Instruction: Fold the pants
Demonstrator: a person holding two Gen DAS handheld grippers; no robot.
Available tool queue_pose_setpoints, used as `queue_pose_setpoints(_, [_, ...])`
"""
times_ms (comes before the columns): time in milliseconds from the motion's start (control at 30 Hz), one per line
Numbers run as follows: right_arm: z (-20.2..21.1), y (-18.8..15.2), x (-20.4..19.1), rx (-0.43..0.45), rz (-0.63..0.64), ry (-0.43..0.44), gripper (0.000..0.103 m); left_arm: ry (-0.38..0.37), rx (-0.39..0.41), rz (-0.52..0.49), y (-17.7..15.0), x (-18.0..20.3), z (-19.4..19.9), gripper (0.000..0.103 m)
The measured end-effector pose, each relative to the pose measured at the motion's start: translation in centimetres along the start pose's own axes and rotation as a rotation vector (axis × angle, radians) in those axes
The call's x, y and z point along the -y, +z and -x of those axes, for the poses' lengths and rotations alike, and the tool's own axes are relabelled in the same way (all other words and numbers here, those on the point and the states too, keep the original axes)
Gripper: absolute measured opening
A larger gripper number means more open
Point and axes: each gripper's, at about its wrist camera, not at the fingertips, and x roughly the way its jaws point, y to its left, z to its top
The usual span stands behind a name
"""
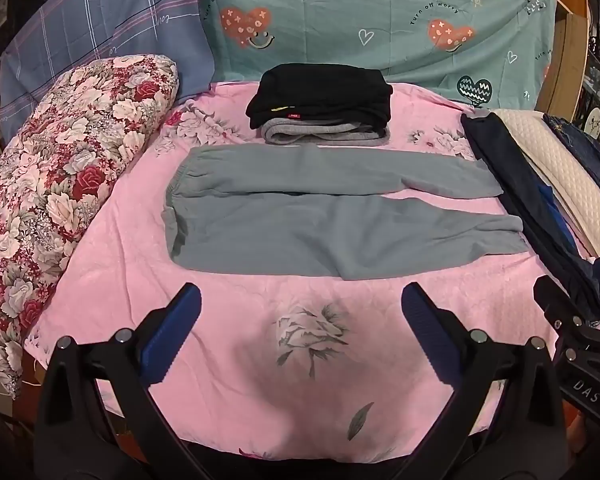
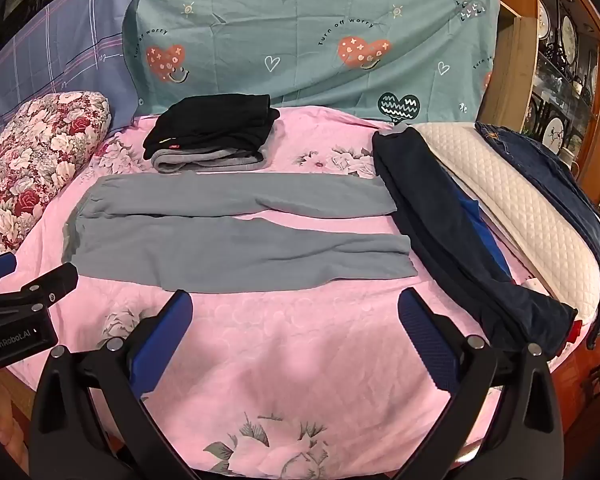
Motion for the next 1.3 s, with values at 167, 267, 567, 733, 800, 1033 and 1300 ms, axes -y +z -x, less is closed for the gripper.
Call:
queue_pose_setpoints(167, [0.2,0.0,0.0,0.002,-0.001,0.001,0.102,0.000,0.002,-0.001,0.0,0.1,0.0,0.101])
queue_pose_setpoints(267, [0.0,0.0,0.0,-0.004,-0.001,0.001,0.102,0.001,0.002,-0.002,-0.1,0.3,0.0,0.101])
queue_pose_setpoints(567, [0.0,0.0,0.0,-0.006,-0.001,0.001,0.102,-0.004,0.000,-0.001,-0.1,0.8,0.3,0.101])
queue_pose_setpoints(733, [-0.6,-0.1,-0.3,-0.014,0.001,0.003,0.102,-0.009,-0.011,-0.004,-0.3,0.5,-0.2,0.101])
queue_pose_setpoints(800, [-0.8,-0.1,-0.3,-0.016,0.003,0.004,0.102,-0.010,-0.013,-0.003,-0.3,0.4,-0.3,0.101])
queue_pose_setpoints(1033, [-0.8,-0.2,-0.5,-0.018,0.004,0.002,0.102,-0.013,-0.014,-0.002,-0.3,0.2,-0.4,0.101])
queue_pose_setpoints(1300, [-0.8,-0.1,-0.5,-0.020,0.005,0.002,0.102,-0.014,-0.013,-0.001,-0.4,0.1,-0.4,0.101])
